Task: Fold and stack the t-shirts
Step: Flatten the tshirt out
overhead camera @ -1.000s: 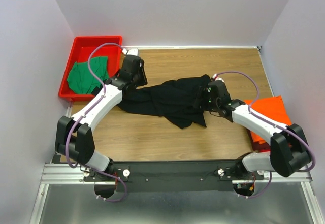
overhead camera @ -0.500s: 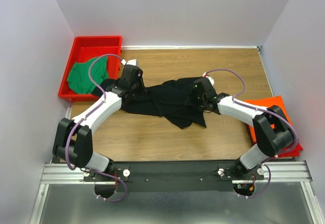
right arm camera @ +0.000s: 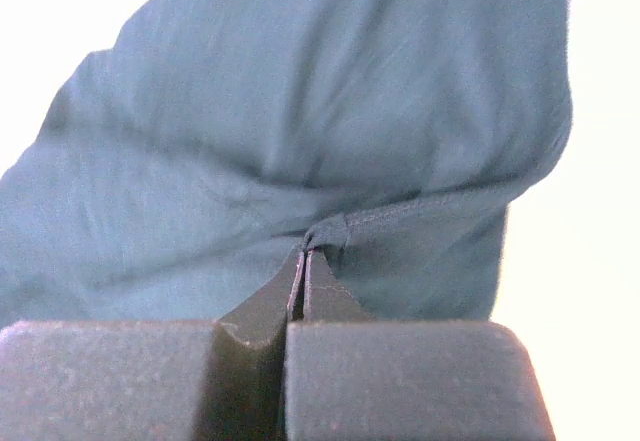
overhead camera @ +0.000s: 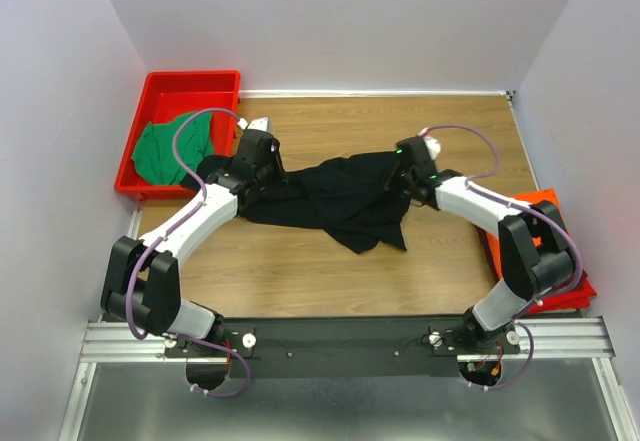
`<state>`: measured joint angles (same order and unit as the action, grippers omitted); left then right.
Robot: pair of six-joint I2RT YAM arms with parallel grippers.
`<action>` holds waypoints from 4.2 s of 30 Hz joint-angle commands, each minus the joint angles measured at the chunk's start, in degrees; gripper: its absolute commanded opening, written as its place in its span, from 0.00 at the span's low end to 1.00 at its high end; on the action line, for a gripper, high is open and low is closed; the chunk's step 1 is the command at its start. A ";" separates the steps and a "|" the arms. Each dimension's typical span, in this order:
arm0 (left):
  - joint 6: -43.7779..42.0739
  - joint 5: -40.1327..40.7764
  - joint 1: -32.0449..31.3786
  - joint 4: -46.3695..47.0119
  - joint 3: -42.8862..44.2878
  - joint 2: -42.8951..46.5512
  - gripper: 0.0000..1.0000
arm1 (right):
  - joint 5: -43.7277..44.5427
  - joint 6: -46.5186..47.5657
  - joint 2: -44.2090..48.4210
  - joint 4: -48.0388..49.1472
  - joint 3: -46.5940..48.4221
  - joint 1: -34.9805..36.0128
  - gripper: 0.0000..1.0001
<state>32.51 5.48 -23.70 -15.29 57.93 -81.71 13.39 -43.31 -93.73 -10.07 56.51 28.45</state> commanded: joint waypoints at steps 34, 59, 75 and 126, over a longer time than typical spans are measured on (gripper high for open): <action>2.29 5.42 5.59 -4.31 6.74 -6.44 0.42 | -7.68 2.70 14.10 -3.12 4.49 -31.70 0.00; 5.46 13.34 8.32 -7.74 11.68 -21.11 0.52 | -16.99 2.53 11.03 -1.89 2.99 -31.70 0.00; 3.35 4.19 8.94 -4.13 16.86 -22.00 0.01 | -19.45 2.88 9.54 -1.54 5.79 -31.70 0.00; 1.24 -9.61 23.18 17.84 5.53 24.92 0.00 | -24.28 9.12 40.10 1.01 24.61 -33.02 0.01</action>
<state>35.35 -3.73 -0.82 0.86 65.87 -62.15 -10.15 -35.35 -57.58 -10.94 79.90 -4.08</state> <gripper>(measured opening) 0.009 0.006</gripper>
